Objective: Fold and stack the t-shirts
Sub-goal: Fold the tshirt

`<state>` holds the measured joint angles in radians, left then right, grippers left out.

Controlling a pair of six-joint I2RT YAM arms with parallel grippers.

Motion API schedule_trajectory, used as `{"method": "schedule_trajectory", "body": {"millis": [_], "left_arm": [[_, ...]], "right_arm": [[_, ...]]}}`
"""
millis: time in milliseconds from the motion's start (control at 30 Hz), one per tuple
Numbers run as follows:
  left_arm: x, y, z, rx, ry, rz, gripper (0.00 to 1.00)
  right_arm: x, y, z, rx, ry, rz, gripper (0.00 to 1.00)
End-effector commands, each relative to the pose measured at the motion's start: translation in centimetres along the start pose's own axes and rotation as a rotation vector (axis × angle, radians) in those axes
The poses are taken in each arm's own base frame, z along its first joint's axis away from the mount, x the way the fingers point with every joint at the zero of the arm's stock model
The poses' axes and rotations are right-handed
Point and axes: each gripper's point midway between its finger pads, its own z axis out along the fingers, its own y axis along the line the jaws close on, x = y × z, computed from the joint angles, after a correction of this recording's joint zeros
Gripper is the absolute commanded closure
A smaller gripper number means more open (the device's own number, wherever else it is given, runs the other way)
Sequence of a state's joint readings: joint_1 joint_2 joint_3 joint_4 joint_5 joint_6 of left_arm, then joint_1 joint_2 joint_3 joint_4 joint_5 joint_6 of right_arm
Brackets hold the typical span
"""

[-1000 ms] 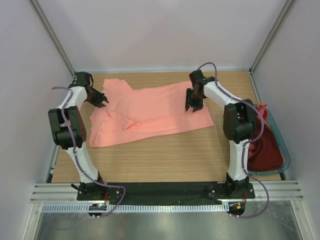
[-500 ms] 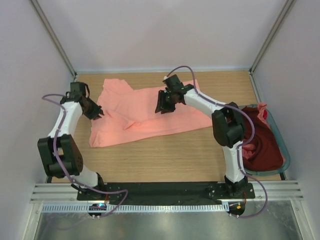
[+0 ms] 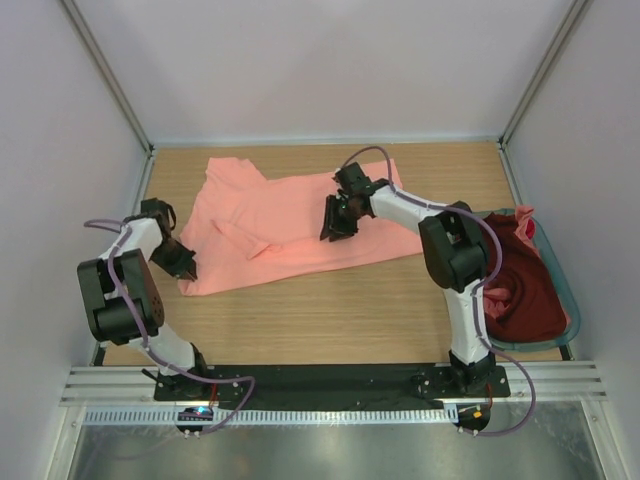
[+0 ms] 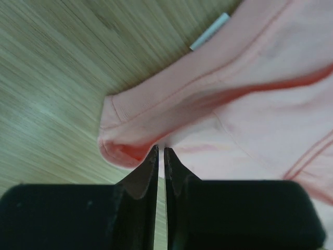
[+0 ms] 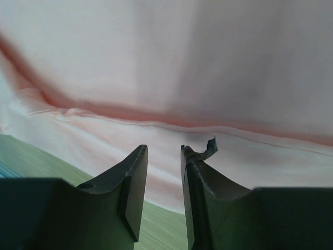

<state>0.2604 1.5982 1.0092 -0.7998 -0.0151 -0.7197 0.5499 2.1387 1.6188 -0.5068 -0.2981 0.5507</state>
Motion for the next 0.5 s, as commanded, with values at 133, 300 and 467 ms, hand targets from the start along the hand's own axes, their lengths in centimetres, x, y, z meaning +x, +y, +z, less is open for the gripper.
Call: {"method": "schedule_trajectory", "body": {"millis": [133, 300, 467], "left_arm": [[-0.5, 4.4, 2.8, -0.206, 0.011, -0.02, 0.96], [-2.0, 5.7, 3.2, -0.266, -0.002, 0.016, 0.96], [-2.7, 6.1, 3.1, -0.301, 0.003, 0.045, 0.96]], "right_arm": [[-1.5, -8.0, -5.0, 0.134, -0.051, 0.092, 0.61], [-0.4, -14.2, -6.3, 0.306, -0.027, 0.105, 0.61], [0.2, -15.9, -7.1, 0.389, -0.008, 0.059, 0.6]]}}
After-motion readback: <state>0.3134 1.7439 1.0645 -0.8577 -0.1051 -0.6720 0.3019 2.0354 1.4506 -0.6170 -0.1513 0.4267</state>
